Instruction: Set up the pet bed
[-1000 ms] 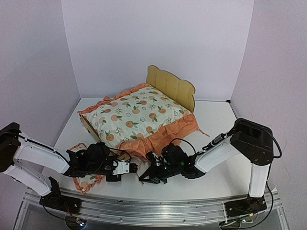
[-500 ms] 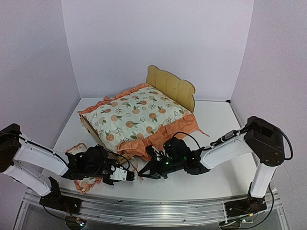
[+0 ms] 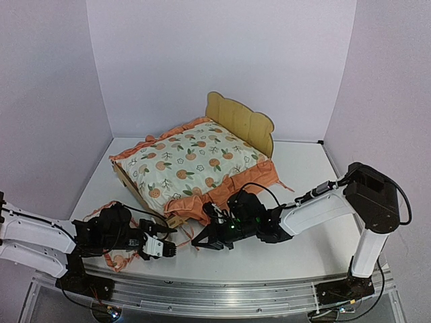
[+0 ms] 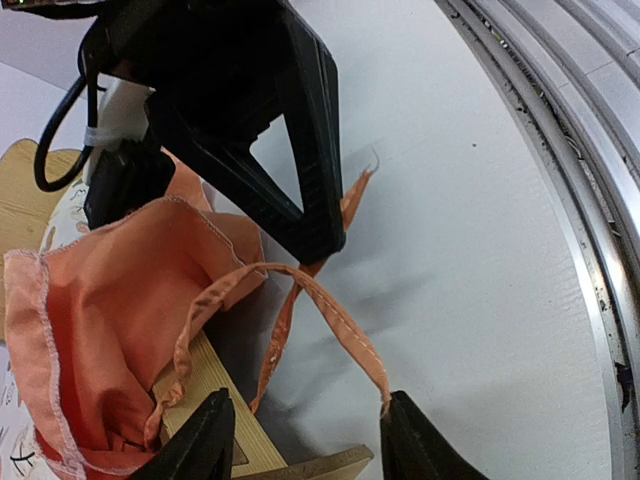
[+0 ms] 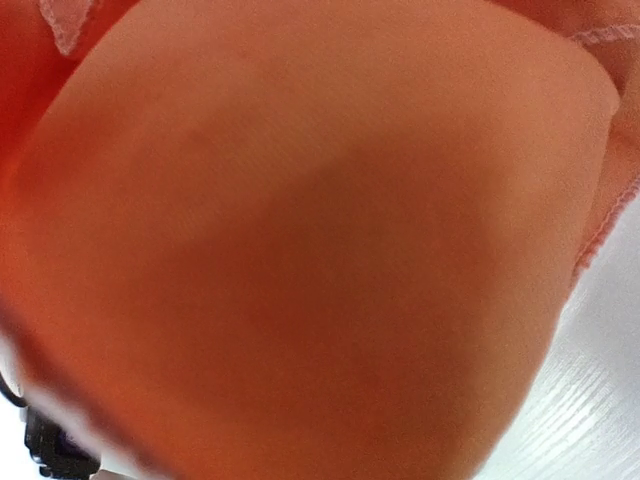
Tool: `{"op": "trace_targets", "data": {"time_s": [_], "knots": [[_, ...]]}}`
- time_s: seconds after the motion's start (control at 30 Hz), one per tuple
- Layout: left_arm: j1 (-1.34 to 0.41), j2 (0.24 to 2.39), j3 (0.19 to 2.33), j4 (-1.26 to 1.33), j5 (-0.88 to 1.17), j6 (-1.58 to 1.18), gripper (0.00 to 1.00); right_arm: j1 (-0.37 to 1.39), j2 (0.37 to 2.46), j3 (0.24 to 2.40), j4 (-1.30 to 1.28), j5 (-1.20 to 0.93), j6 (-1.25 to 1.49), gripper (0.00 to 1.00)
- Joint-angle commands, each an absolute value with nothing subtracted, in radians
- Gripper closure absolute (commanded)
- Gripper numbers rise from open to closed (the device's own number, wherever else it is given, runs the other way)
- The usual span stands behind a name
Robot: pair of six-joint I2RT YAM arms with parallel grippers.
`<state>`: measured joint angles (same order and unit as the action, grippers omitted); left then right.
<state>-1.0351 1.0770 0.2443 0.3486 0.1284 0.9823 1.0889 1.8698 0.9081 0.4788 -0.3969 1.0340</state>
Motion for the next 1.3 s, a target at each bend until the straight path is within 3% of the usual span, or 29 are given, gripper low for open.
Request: {"op": "trace_targets", "data": {"time_s": [0.0, 0.2, 0.43, 0.67, 1.13, 1.27], "knots": [[-1.035, 1.082, 0.237, 0.320, 0.194, 1.032, 0.44, 1.092, 1.865, 0.934, 0.469, -0.410, 1.045, 1.00], [-1.035, 1.173, 0.243, 0.288, 0.133, 1.091, 0.24, 1.091, 1.852, 0.937, 0.449, -0.419, 1.035, 1.00], [-1.034, 1.090, 0.261, 0.204, 0.198, 1.120, 0.20, 1.091, 1.852, 0.950, 0.428, -0.430, 1.022, 1.00], [-1.034, 1.079, 0.304, 0.196, 0.197, 1.099, 0.35, 1.092, 1.861, 0.979, 0.417, -0.463, 1.024, 1.00], [-1.037, 1.281, 0.338, 0.624, 0.191, 1.010, 0.39, 1.098, 1.865, 1.002, 0.413, -0.466, 1.071, 1.00], [-1.038, 1.330, 0.384, 0.611, 0.210, 0.972, 0.53, 1.102, 1.873, 1.016, 0.413, -0.484, 1.069, 1.00]]}}
